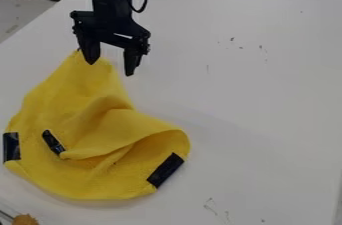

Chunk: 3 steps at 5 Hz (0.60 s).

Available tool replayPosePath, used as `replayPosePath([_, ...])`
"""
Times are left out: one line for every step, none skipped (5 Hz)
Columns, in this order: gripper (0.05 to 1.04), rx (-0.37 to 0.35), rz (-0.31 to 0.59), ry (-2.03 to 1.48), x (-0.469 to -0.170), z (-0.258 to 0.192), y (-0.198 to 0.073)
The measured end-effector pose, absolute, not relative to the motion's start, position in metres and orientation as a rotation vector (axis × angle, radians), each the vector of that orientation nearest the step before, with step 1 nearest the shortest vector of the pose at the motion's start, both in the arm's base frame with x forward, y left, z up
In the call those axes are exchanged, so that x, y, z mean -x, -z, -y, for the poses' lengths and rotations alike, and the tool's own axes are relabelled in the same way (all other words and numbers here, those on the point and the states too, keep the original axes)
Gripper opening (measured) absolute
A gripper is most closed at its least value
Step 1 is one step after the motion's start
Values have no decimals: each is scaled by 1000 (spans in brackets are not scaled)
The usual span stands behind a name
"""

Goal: Unfold the cloth from bottom left to top right

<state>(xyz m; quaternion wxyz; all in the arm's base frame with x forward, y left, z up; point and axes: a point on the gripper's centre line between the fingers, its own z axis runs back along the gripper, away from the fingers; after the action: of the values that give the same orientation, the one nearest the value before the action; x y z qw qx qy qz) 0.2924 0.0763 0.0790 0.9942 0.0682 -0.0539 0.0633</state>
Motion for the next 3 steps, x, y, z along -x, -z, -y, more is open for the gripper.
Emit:
replayPosePath([1001,-132,81,-130,-288,-75,-69])
replayPosePath([1001,-123,97,-171,-277,-78,-61])
replayPosePath([1001,-140,142,-246,-260,-85,-70])
